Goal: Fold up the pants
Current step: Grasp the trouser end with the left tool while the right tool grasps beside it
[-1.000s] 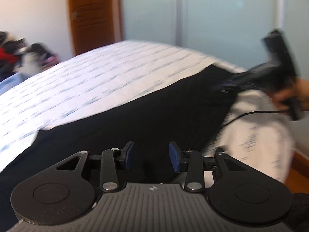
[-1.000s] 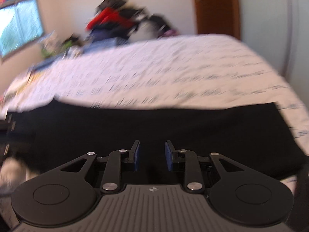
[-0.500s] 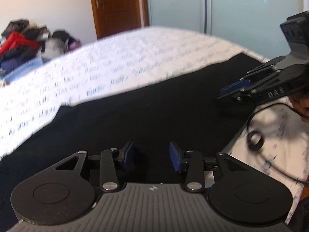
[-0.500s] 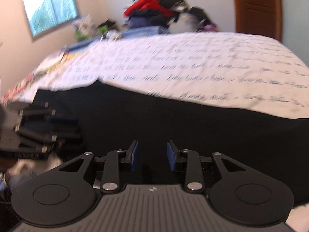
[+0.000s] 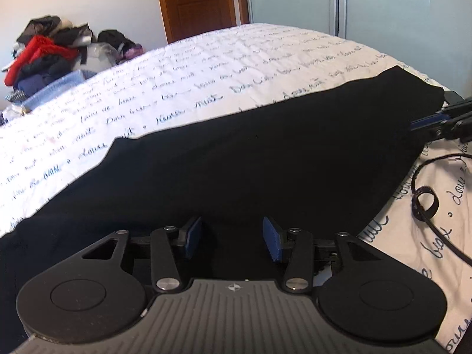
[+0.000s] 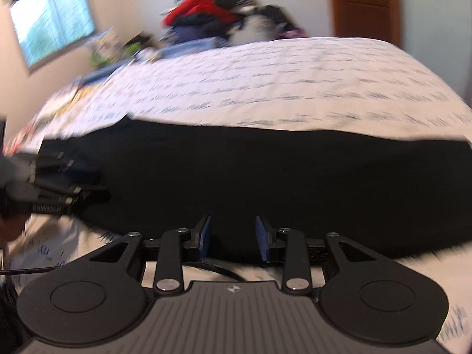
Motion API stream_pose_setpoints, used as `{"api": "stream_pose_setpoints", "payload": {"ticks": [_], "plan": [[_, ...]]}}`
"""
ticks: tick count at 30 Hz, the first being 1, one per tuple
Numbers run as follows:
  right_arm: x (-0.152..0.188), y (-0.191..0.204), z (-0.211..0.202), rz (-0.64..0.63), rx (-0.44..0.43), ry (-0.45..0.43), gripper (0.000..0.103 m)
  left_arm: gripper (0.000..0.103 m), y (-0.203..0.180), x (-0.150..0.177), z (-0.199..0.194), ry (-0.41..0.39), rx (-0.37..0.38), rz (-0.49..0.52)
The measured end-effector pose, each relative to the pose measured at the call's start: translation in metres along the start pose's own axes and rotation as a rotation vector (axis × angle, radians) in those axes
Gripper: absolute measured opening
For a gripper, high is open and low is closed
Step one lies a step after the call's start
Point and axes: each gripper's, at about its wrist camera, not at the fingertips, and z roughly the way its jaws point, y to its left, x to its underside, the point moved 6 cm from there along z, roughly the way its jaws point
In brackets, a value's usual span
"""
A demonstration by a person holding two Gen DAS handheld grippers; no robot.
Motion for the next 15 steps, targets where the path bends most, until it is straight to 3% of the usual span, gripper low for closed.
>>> {"api": "stream_pose_setpoints", "payload": {"ticks": [4,7,10,13,15], "plan": [[-0.002,-0.016,-0.02,0.061,0.053,-0.052,0.032,0.054,0.012,-0.005,-0.01,-0.046,-0.057,-0.031],[-0.024,0.009,-0.015,-0.048,0.049,-0.089,0.032,0.054,0.032,0.0,-0.023,-0.054,-0.137,-0.076],[-0.051,0.061,0.001,-0.226,-0.022,-0.122,0.033,0.054,0.062,0.013,-0.041,-0.037,-0.208,-0.161],[-0.069,0.133,0.023,-0.424,-0.151,-0.144,0.034,0.059,0.095,0.034,-0.065,-0.018,-0.3,-0.251],[-0.073,0.18,0.038,-0.537,-0.242,-0.146,0.048,0.065,0.119,0.05,-0.084,-0.007,-0.362,-0.322]]}}
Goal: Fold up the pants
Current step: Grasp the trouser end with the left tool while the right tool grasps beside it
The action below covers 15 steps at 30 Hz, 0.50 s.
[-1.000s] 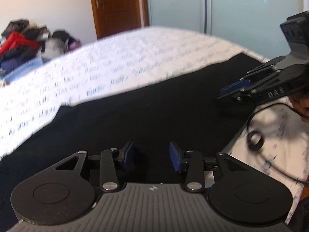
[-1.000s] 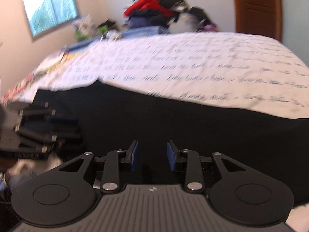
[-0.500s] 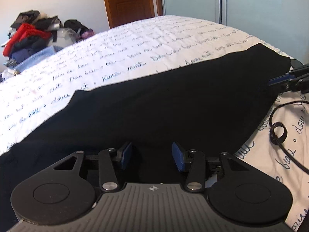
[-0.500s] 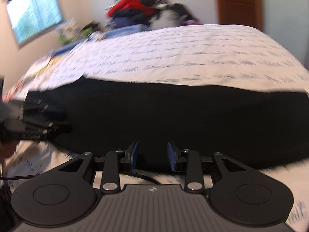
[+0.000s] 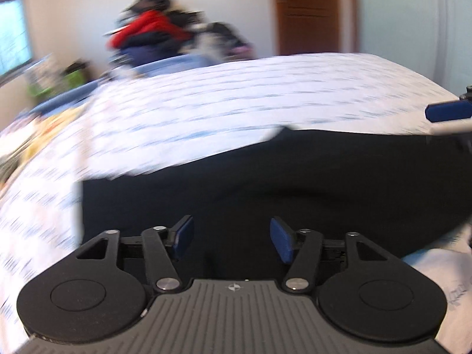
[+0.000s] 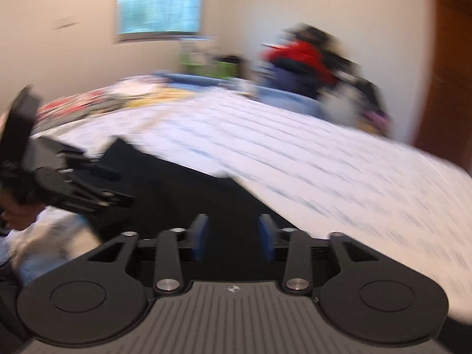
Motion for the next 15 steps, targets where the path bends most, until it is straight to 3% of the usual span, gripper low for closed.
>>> {"api": "stream_pose_setpoints", "payload": {"ticks": [1,5,8,13,15], "plan": [[-0.01,0.019,0.013,-0.058,-0.044,0.003,0.058,0.065,0.016,0.003,-0.004,0.007,-0.031,-0.035],[-0.032,0.104,0.054,-0.36,-0.147,0.013,0.059,0.068,0.08,0.017,-0.02,0.038,-0.17,-0.177],[-0.037,0.153,0.081,-0.542,-0.144,0.021,0.059,0.067,0.122,0.03,-0.025,0.083,-0.216,-0.319],[-0.023,0.219,0.113,-0.684,-0.25,0.016,0.059,0.062,0.169,0.056,-0.022,0.157,-0.045,-0.688],[-0.015,0.234,0.121,-0.705,-0.247,0.005,0.058,0.058,0.174,0.062,-0.02,0.167,0.013,-0.776]]}}
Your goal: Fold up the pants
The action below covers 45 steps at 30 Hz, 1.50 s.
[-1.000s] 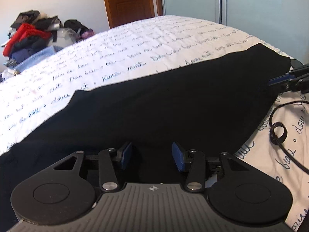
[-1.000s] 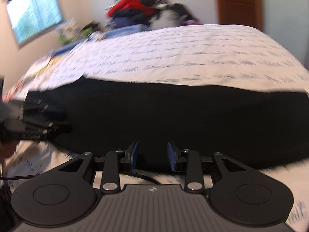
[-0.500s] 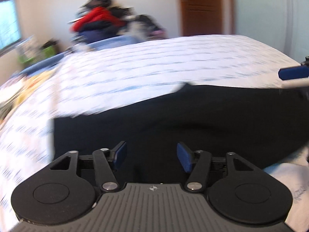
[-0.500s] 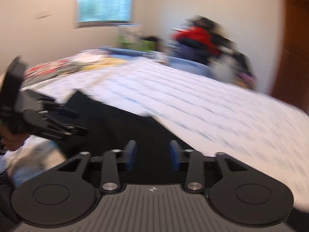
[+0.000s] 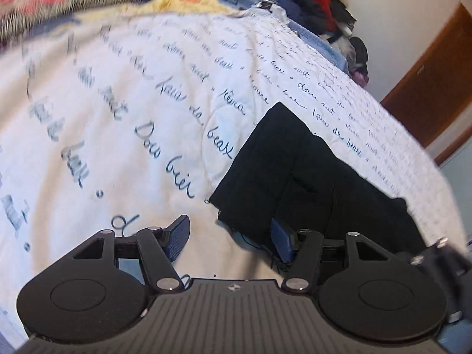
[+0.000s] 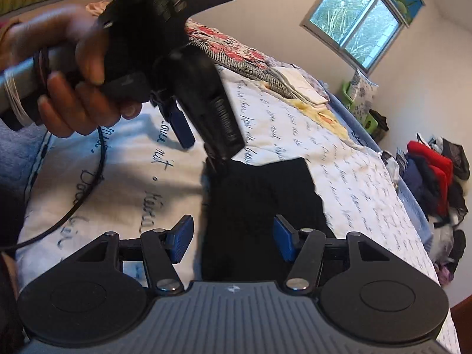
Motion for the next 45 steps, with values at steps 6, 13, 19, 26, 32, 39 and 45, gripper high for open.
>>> {"api": "stream_pose_setpoints", "payload": {"ticks": [6,13,19,26,32,39,45], "plan": [[0.0,0.016,0.046,-0.099,0.059,0.033,0.035,0.057,0.003,-0.001,0.001,0.047,0.167,-0.144],[-0.006,-0.006,0.046,0.075,0.045,-0.024,0.015,0.052,0.007,-0.006,0.01,0.058,0.266,-0.26],[-0.001,-0.03,0.047,0.286,-0.039,-0.039,0.011,0.017,0.01,-0.008,0.019,0.059,0.269,-0.308],[-0.008,-0.033,0.057,0.318,-0.08,-0.046,0.008,0.011,0.016,-0.013,0.013,-0.045,0.209,-0.298],[-0.006,-0.031,0.065,0.349,-0.11,0.009,0.01,0.012,0.014,-0.009,0.023,-0.05,0.127,-0.228],[0.041,-0.054,-0.01,0.48,-0.061,0.015,0.011,0.017,0.003,-0.009,0.017,-0.08,0.05,-0.124],[0.117,-0.074,-0.062,0.635,-0.056,0.135,0.026,0.032,-0.012,-0.006,0.003,-0.167,-0.126,-0.013]]}}
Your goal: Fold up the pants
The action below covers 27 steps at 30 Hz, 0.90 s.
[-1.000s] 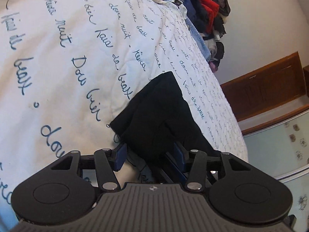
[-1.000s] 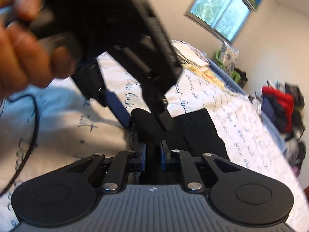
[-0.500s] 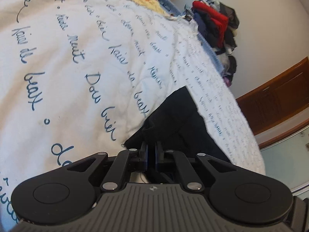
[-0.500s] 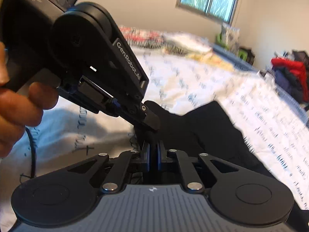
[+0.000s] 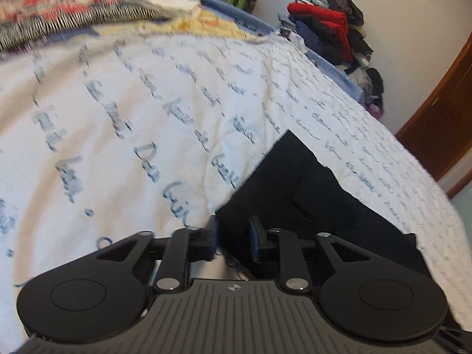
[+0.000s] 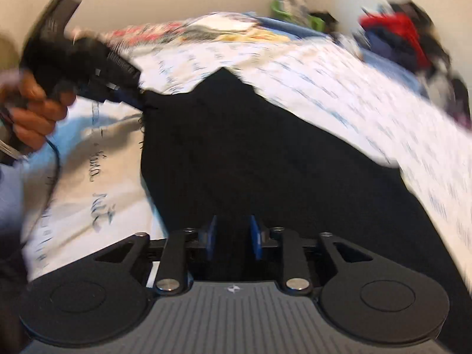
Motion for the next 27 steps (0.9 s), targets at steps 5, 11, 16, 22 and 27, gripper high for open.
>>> {"api": "stream_pose_setpoints", "payload": {"ticks": [5,11,16,22,27], "plan": [[0.058,-0.053,-0.074,0.146,0.16,0.025,0.038,0.052,-0.029,-0.011,-0.034,-0.166,-0.134,0.183],[0.154,-0.107,-0.156,0.438,0.348,0.043,0.055,0.063,-0.141,0.025,-0.035,-0.13,0.097,0.44],[0.208,-0.143,-0.226,0.725,0.49,-0.133,0.055,0.064,-0.236,0.088,-0.026,-0.081,0.268,0.661],[0.258,-0.167,-0.266,1.002,0.641,-0.293,0.057,0.067,-0.291,0.149,-0.009,-0.115,0.337,0.799],[0.277,-0.182,-0.271,1.181,0.619,-0.459,0.055,0.072,-0.297,0.15,0.008,-0.151,0.314,0.711]]}}
